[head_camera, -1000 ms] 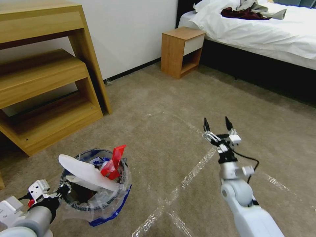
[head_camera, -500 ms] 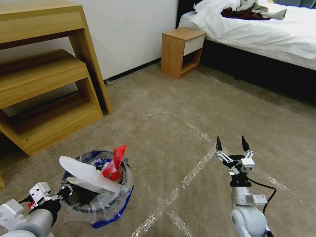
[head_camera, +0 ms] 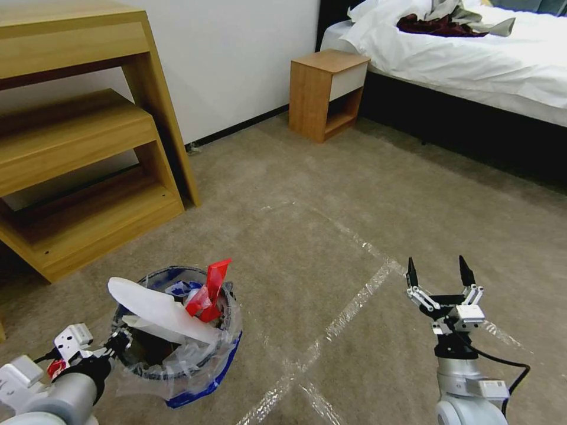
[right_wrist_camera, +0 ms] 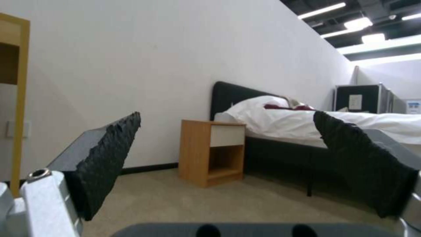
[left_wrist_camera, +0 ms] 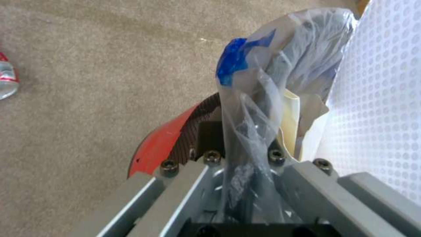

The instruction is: Pick up the trash bin and place the garbage on the floor into it.

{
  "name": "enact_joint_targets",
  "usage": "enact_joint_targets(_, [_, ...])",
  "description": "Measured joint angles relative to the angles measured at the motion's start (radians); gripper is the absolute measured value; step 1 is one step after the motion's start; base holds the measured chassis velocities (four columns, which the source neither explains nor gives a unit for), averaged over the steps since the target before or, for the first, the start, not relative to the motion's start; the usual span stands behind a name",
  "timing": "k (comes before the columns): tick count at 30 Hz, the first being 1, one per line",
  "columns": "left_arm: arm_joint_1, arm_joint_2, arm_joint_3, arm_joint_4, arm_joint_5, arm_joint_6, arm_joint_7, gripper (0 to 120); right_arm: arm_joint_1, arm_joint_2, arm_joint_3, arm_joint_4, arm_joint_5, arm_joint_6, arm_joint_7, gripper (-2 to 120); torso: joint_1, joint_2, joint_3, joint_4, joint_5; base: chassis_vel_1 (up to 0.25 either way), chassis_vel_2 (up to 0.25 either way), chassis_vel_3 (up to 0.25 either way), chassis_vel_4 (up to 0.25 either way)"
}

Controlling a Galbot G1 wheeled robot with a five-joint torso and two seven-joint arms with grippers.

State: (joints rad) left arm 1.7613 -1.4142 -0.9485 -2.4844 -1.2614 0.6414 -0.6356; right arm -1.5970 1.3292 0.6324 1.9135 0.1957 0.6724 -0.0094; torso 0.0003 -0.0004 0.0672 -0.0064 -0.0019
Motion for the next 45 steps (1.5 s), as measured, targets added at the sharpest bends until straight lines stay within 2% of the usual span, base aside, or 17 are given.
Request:
enact_joint_targets(13, [0.001,-0.011,-0.002,-0.007,-0.003,-0.002,0.001,0,0.010,0.008,-0.018,-0.015,-0.024,0.002,-0.009,100,0.000,0.000,0.000,0.0001,0.0005,-0.161,0.163,0.164,-0.177])
enact_joint_targets(16, [0.000,-0.013,0.000,-0.007,-0.001,-0.003,0.001,0,0.009,0.008,-0.017,-0.018,-0.028,0.005,-0.009,100,0.000,0.000,0.000,0.0000,-0.0006,-0.230,0.234,0.234,-0.213])
enact_joint_targets(18, [-0.001,-0.014,0.000,-0.007,0.000,-0.003,0.001,0,0.009,0.008,-0.016,-0.020,-0.031,0.007,-0.010,100,0.000,0.000,0.000,0.0001,0.0007,-0.227,0.207,0.228,-0.218])
enact_joint_targets(24, [0.001,-0.017,-0.001,-0.010,0.000,-0.003,0.002,0,0.009,0.011,-0.016,-0.021,-0.034,0.013,-0.012,100,0.000,0.000,0.000,0.0001,0.0004,-0.238,0.223,0.235,-0.219])
enact_joint_targets(45, [0.002,-0.027,-0.002,-0.016,0.004,-0.004,0.002,0,0.015,0.014,-0.027,-0.036,-0.043,0.019,-0.025,100,0.000,0.000,0.000,0.0001,-0.0001,-0.294,0.301,0.296,-0.299])
